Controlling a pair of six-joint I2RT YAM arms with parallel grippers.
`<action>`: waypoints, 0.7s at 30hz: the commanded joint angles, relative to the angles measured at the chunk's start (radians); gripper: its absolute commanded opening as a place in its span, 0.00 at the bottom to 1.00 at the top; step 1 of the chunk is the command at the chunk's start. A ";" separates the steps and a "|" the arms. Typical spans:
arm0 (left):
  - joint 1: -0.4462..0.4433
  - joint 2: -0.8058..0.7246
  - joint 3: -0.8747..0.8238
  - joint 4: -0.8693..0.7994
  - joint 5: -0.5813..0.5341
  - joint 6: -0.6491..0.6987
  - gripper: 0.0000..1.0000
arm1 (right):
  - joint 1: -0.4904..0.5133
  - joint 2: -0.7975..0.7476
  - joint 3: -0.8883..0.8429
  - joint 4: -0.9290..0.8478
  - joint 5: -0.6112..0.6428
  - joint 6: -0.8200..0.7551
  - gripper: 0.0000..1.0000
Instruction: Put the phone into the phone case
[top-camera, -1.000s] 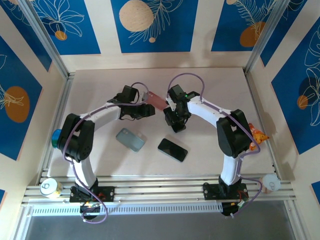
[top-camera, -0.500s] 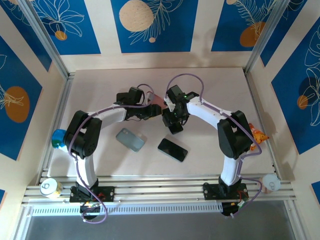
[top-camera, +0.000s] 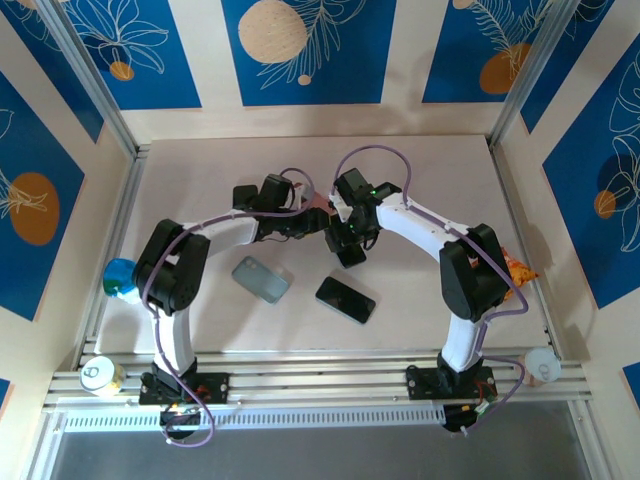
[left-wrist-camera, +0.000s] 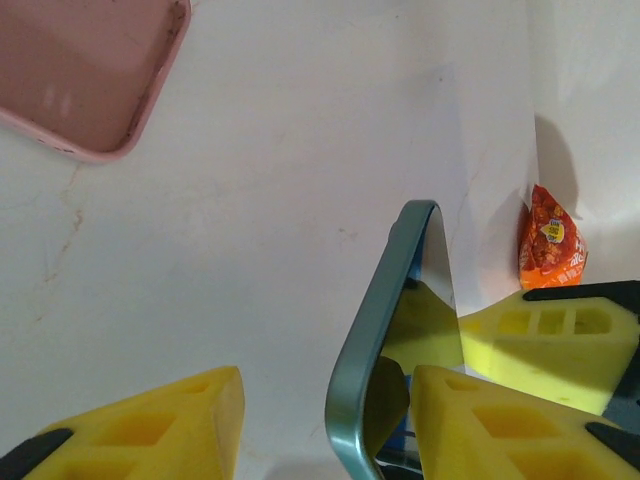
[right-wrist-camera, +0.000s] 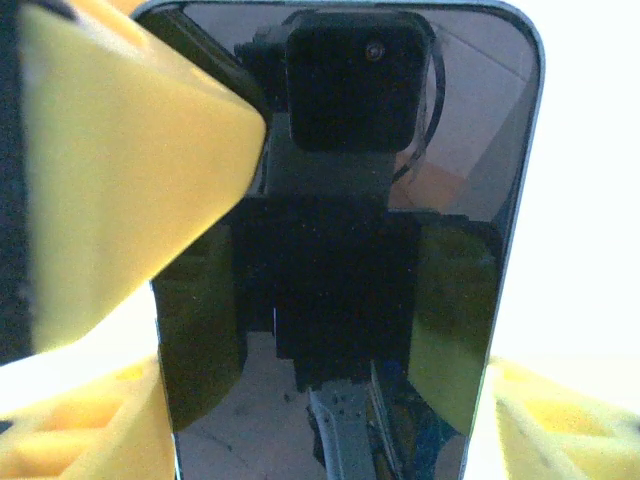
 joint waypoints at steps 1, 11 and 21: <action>-0.016 0.029 0.024 0.038 0.026 -0.017 0.47 | 0.005 -0.038 0.014 -0.005 -0.043 0.015 0.52; -0.027 0.033 0.024 0.069 0.032 -0.036 0.45 | 0.005 -0.027 0.030 -0.011 -0.066 0.026 0.51; -0.034 0.040 0.022 0.086 0.034 -0.046 0.41 | 0.005 -0.029 0.032 -0.013 -0.079 0.033 0.50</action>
